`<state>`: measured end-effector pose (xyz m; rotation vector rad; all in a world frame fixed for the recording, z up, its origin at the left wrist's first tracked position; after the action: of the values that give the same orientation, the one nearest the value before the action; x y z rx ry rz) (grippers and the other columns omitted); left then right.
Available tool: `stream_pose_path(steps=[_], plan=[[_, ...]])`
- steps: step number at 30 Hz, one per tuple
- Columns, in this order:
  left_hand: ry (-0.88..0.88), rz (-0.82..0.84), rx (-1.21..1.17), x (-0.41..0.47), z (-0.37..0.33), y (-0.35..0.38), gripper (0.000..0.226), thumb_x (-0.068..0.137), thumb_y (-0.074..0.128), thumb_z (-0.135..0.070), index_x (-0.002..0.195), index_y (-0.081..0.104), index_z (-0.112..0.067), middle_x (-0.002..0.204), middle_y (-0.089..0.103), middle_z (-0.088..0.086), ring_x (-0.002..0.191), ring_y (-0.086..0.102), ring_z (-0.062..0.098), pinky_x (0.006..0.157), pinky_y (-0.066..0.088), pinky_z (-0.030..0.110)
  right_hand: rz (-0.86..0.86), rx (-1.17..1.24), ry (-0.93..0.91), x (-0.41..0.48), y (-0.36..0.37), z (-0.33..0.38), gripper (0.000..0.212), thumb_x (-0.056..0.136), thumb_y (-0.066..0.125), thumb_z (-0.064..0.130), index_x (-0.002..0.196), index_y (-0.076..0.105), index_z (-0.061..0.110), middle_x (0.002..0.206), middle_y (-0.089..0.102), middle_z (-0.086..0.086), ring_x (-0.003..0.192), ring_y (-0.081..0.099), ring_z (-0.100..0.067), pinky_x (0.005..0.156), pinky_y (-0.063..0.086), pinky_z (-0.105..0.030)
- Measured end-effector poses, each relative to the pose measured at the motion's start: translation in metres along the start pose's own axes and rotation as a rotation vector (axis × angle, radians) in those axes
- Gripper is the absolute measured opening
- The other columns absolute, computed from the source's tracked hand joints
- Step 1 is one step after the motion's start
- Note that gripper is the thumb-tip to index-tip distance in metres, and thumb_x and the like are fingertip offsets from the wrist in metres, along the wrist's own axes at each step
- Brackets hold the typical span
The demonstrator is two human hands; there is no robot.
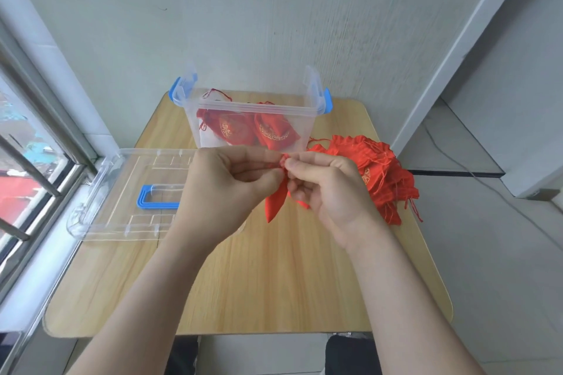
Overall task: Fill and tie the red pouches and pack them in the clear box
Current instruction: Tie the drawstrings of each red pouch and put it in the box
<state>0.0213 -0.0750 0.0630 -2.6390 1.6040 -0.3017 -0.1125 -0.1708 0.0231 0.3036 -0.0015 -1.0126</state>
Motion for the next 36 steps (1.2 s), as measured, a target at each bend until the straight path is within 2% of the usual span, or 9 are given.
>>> stream_pose_path(steps=[8, 15, 19, 21, 25, 28, 30, 33, 36], plan=[[0.211, -0.172, 0.324, 0.008, -0.006, -0.004, 0.007, 0.09, 0.083, -0.014, 0.096, 0.085, -0.017, 0.085, 0.078, -0.02, 0.08, 0.074, -0.008, 0.074, 0.058, 0.013, -0.034, 0.08, 0.108, 0.01, 0.001, -0.004, 0.008, 0.094, 0.071, -0.001, 0.096, 0.078, 0.0, 0.073, 0.066, -0.007, 0.064, 0.062, -0.016, 0.061, 0.044, -0.026], [0.066, 0.131, 0.308, 0.02, 0.008, 0.01, 0.008, 0.101, 0.07, -0.019, 0.094, 0.07, -0.015, 0.081, 0.079, -0.006, 0.063, 0.068, -0.002, 0.061, 0.044, 0.008, -0.075, -0.274, -0.008, 0.006, -0.013, 0.004, 0.007, 0.097, 0.075, 0.01, 0.1, 0.082, 0.011, 0.071, 0.072, -0.004, 0.06, 0.062, -0.007, 0.058, 0.047, -0.02], [-0.017, 0.265, 0.423, 0.017, 0.022, 0.015, 0.02, 0.106, 0.057, -0.031, 0.089, 0.065, -0.024, 0.101, 0.065, -0.008, 0.094, 0.064, 0.0, 0.082, 0.045, 0.019, -0.052, -0.464, -0.103, 0.005, -0.01, 0.006, 0.011, 0.097, 0.075, 0.012, 0.091, 0.082, 0.018, 0.078, 0.078, -0.009, 0.069, 0.071, -0.012, 0.066, 0.055, -0.027], [-0.072, 0.328, 0.508, 0.015, 0.028, 0.018, 0.027, 0.106, 0.053, -0.031, 0.082, 0.065, -0.024, 0.099, 0.059, -0.009, 0.096, 0.057, -0.001, 0.08, 0.038, 0.018, -0.04, -0.563, -0.15, 0.005, -0.009, 0.006, 0.013, 0.097, 0.076, 0.011, 0.089, 0.082, 0.019, 0.079, 0.079, -0.003, 0.076, 0.075, -0.016, 0.077, 0.063, -0.035], [0.115, 0.241, 0.68, 0.018, 0.019, 0.017, 0.022, 0.099, 0.059, -0.027, 0.08, 0.069, -0.024, 0.085, 0.067, -0.013, 0.086, 0.063, 0.0, 0.072, 0.044, 0.014, -0.063, -0.665, -0.174, 0.007, -0.007, 0.001, 0.012, 0.095, 0.076, 0.011, 0.089, 0.082, 0.019, 0.076, 0.079, 0.004, 0.076, 0.076, -0.017, 0.08, 0.064, -0.042], [0.202, 0.076, 0.56, 0.021, 0.008, 0.008, 0.019, 0.102, 0.066, -0.024, 0.086, 0.077, -0.024, 0.076, 0.073, -0.016, 0.076, 0.071, 0.004, 0.069, 0.05, 0.012, -0.119, -0.647, -0.18, 0.011, -0.013, 0.002, 0.012, 0.095, 0.075, 0.013, 0.089, 0.082, 0.019, 0.076, 0.079, 0.006, 0.075, 0.076, -0.013, 0.078, 0.063, -0.038], [0.035, 0.072, 0.359, 0.023, 0.015, 0.009, 0.023, 0.105, 0.062, -0.024, 0.089, 0.075, -0.017, 0.075, 0.075, -0.009, 0.071, 0.073, 0.01, 0.071, 0.058, 0.021, -0.114, -0.597, -0.174, 0.012, -0.013, 0.005, 0.011, 0.096, 0.075, 0.013, 0.09, 0.082, 0.018, 0.075, 0.078, 0.006, 0.074, 0.075, -0.01, 0.076, 0.062, -0.034], [-0.348, 0.161, -0.052, 0.017, 0.034, 0.02, 0.037, 0.112, 0.046, -0.024, 0.094, 0.069, -0.001, 0.074, 0.068, 0.0, 0.067, 0.066, 0.026, 0.079, 0.065, 0.049, -0.096, -0.586, -0.193, 0.012, -0.008, 0.008, 0.01, 0.096, 0.075, 0.014, 0.091, 0.082, 0.019, 0.075, 0.078, 0.005, 0.074, 0.075, -0.011, 0.078, 0.063, -0.036], [-0.408, 0.085, -0.085, 0.018, 0.038, 0.009, 0.042, 0.109, 0.056, -0.036, 0.099, 0.07, 0.003, 0.088, 0.063, 0.006, 0.061, 0.065, 0.025, 0.072, 0.066, 0.046, -0.116, -0.614, -0.212, 0.013, -0.007, 0.007, 0.01, 0.096, 0.075, 0.015, 0.091, 0.082, 0.021, 0.078, 0.079, 0.007, 0.077, 0.076, -0.012, 0.083, 0.064, -0.043]])
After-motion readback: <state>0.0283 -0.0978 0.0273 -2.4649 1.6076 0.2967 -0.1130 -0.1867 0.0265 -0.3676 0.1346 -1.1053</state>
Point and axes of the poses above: each hand's wrist, its own x-axis towards the middle knuckle, its own y-axis out of the palm, z = x × y, the point moved 8 cm from there along x, towards the middle knuckle
